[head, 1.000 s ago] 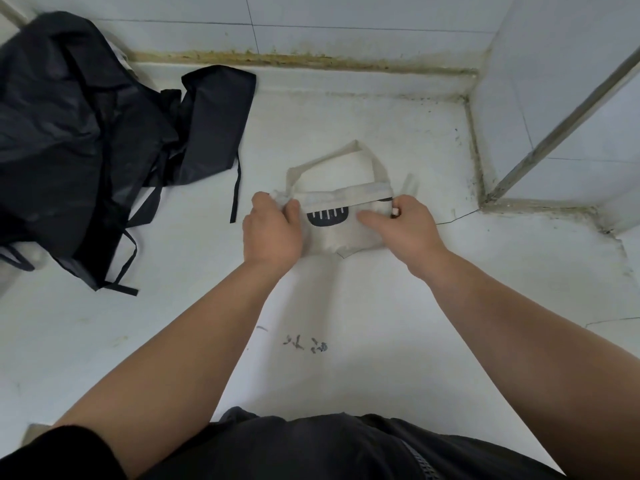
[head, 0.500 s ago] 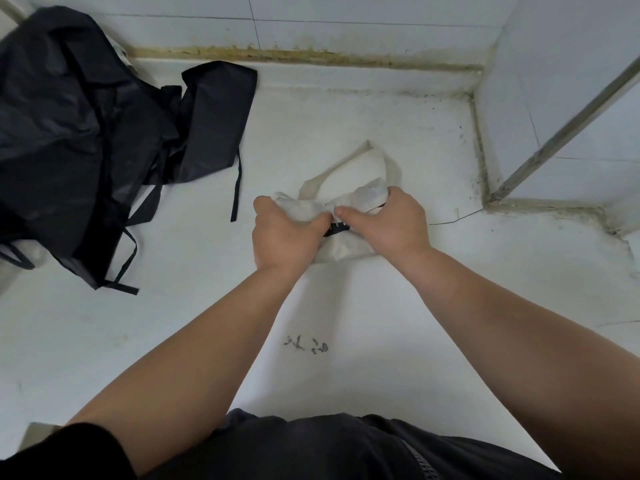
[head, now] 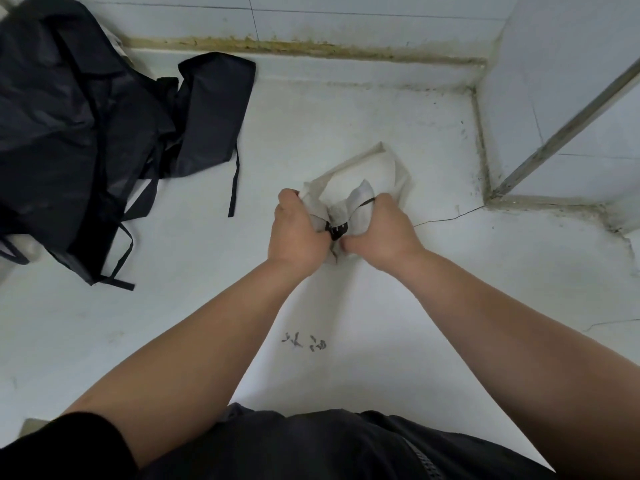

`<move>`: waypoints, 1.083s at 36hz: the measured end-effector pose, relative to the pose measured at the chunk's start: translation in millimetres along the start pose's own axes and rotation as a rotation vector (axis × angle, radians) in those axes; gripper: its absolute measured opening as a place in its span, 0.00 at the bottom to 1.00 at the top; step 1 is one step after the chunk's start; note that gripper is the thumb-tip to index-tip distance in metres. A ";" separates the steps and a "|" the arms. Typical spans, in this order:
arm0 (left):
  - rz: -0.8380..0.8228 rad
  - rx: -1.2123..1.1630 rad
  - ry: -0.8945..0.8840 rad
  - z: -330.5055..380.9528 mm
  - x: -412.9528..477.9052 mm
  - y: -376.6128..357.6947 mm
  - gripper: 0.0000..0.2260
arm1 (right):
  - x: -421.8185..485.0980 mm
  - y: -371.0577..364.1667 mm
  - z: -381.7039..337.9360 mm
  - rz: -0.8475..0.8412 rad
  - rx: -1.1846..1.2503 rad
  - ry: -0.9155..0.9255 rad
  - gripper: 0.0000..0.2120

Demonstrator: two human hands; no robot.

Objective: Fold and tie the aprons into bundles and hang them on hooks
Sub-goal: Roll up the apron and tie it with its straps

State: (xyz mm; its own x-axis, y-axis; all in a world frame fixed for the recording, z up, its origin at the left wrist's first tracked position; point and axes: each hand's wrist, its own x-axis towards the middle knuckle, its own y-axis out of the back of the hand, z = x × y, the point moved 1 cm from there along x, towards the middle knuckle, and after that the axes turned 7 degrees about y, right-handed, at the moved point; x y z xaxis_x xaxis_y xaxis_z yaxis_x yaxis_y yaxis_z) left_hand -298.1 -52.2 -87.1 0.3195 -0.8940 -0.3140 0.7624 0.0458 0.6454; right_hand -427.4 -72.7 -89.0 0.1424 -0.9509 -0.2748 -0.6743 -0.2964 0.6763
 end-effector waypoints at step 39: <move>0.157 -0.177 -0.355 -11.4 -34.0 2.8 0.07 | -17.4 -11.4 -1.3 0.164 0.304 0.342 0.07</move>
State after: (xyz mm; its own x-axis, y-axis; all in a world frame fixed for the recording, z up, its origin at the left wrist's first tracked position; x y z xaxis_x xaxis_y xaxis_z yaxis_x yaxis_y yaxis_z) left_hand -300.4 -16.5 -82.5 0.2495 -0.9666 0.0582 0.8146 0.2420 0.5271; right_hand -421.2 -52.9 -91.0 0.2119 -0.9728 0.0938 -0.8819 -0.1489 0.4474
